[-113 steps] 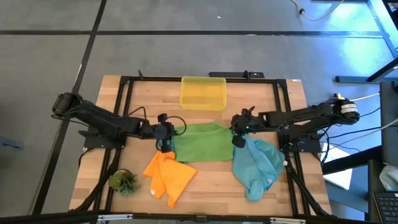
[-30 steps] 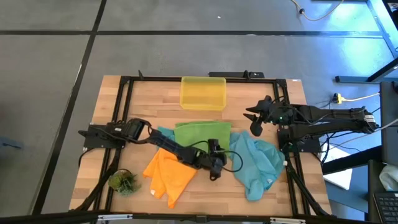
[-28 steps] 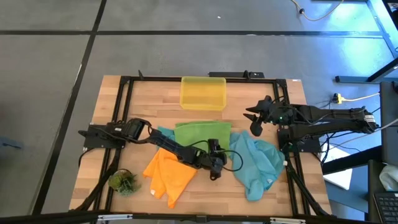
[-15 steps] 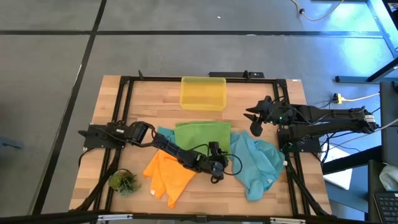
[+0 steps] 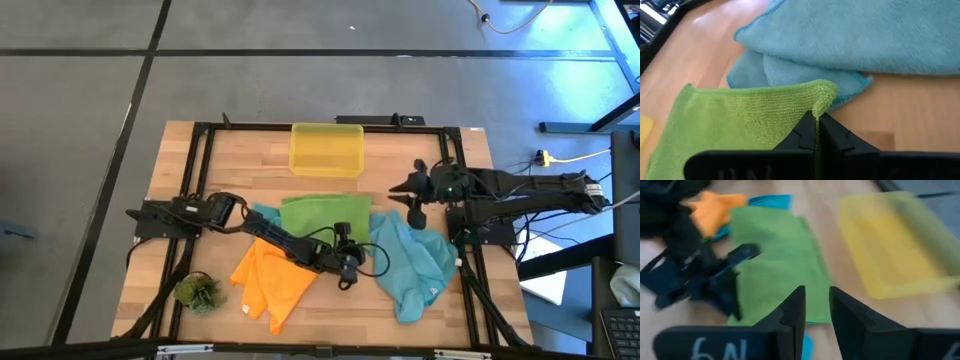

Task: Fold microfiber towels
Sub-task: Fold the green microfiber cloth

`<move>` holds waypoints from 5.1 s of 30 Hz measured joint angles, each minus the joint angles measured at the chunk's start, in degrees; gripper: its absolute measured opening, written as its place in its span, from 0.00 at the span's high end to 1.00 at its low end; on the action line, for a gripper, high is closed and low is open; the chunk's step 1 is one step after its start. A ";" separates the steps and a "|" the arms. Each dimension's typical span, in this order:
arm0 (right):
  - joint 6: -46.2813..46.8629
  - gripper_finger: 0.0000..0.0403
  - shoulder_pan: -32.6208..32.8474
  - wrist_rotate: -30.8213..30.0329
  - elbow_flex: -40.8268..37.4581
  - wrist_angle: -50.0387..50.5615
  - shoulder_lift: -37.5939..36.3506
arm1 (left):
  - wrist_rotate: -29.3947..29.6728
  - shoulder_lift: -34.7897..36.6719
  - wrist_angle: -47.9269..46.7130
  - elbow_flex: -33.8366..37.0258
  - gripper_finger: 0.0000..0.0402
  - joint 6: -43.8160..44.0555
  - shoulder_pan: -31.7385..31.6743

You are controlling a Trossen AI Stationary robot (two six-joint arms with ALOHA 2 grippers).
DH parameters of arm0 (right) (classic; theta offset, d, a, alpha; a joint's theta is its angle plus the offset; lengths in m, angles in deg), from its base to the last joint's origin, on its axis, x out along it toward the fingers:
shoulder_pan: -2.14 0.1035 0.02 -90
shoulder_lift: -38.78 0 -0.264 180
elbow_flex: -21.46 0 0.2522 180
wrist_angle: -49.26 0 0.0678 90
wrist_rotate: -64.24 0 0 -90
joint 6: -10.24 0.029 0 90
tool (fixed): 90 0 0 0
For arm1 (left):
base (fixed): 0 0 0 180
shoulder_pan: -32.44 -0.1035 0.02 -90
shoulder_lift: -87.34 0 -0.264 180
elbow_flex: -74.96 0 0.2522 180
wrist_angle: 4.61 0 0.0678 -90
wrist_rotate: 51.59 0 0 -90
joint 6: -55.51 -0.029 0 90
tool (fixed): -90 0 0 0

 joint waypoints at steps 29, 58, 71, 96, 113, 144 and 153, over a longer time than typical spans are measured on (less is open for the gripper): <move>-13.07 0.38 12.06 0.64 -20.40 -45.11 25.68 | 3.03 14.80 -24.35 -0.27 1.00 10.01 4.09; -3.57 0.41 19.28 -11.50 -8.09 -30.77 37.76 | 3.89 15.79 -24.51 -0.38 1.00 10.02 2.50; -5.58 0.42 23.10 -14.99 -8.04 -36.33 41.90 | 3.85 15.79 -24.11 -0.38 1.00 10.45 2.39; -7.80 0.75 23.21 -23.00 -8.15 -44.22 50.20 | 2.33 15.81 -23.78 -0.38 1.00 10.04 2.83; -5.08 0.88 23.13 -18.79 -8.13 -41.51 39.25 | 1.74 20.01 -24.55 -0.34 1.00 9.97 4.52; -0.84 0.68 18.22 -9.53 -8.10 -47.14 39.57 | 4.51 22.72 -24.53 -0.34 1.00 7.96 5.82; -0.86 0.92 17.00 -4.62 -8.09 -49.48 39.57 | 4.43 22.72 -24.51 -0.34 1.00 7.41 6.33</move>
